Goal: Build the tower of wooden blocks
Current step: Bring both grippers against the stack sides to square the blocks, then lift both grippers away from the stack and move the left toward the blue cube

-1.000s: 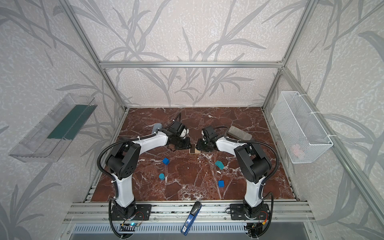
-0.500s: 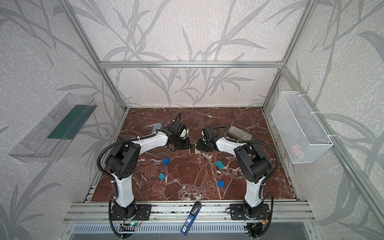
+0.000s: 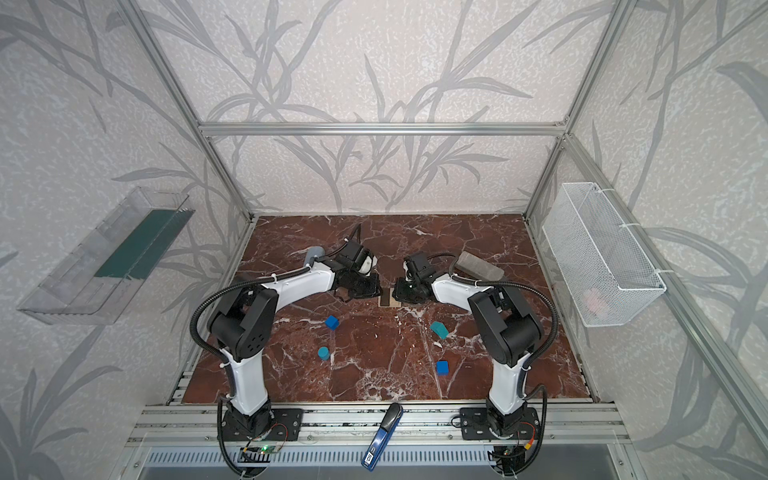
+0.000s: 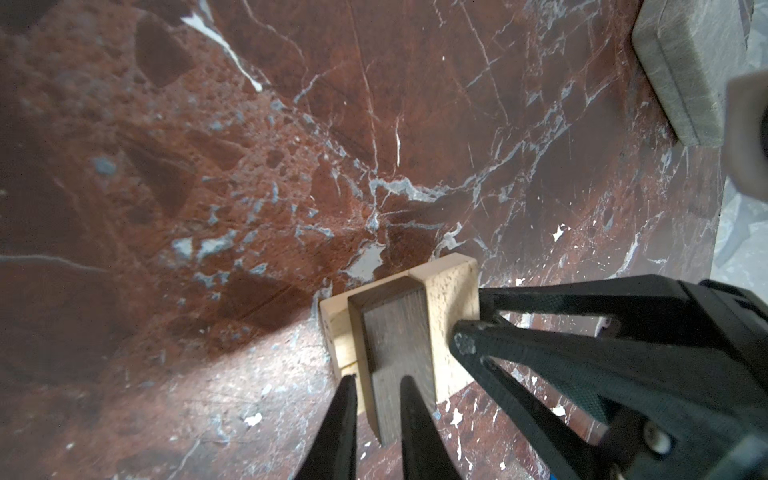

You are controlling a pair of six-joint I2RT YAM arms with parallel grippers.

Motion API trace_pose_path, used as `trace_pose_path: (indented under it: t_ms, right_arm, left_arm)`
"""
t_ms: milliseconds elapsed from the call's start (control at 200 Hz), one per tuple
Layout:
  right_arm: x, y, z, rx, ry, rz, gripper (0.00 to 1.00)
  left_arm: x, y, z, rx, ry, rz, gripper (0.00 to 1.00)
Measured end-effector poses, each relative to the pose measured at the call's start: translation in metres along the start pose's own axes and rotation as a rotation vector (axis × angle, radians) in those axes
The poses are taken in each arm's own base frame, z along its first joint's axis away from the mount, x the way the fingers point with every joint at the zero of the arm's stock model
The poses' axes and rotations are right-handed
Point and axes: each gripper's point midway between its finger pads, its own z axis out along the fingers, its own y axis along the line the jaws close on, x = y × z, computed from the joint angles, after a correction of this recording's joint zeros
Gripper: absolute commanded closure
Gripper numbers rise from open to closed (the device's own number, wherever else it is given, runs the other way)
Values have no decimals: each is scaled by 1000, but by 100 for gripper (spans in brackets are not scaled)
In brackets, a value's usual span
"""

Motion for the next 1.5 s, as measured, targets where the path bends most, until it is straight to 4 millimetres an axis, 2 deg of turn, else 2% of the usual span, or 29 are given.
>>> trace_pose_path:
  t_ms: [80,380,855,1255,1370,1499]
  right_arm:
    - [0,0,0,0,0,0,75]
    - [0,0,0,0,0,0,76]
    - [2,-1,-2,0,-3,0,63]
    - [0,3,-18,-8,-39,-10,55]
    - [0,4,-28,-9,-59,-15,55]
    - [-5,10,-48,-14,-103,-28,55]
  left_arm:
    - [0,0,0,0,0,0,81]
    - [0,0,0,-2,0,0,81]
    - [0,0,-1,-2,-1,-1,81]
    - [-8,-11,-19,20,-46,17,81]
    - [-8,-11,-20,19,-48,17,81]
    - [-5,-7,-23,0,-50,17,81]
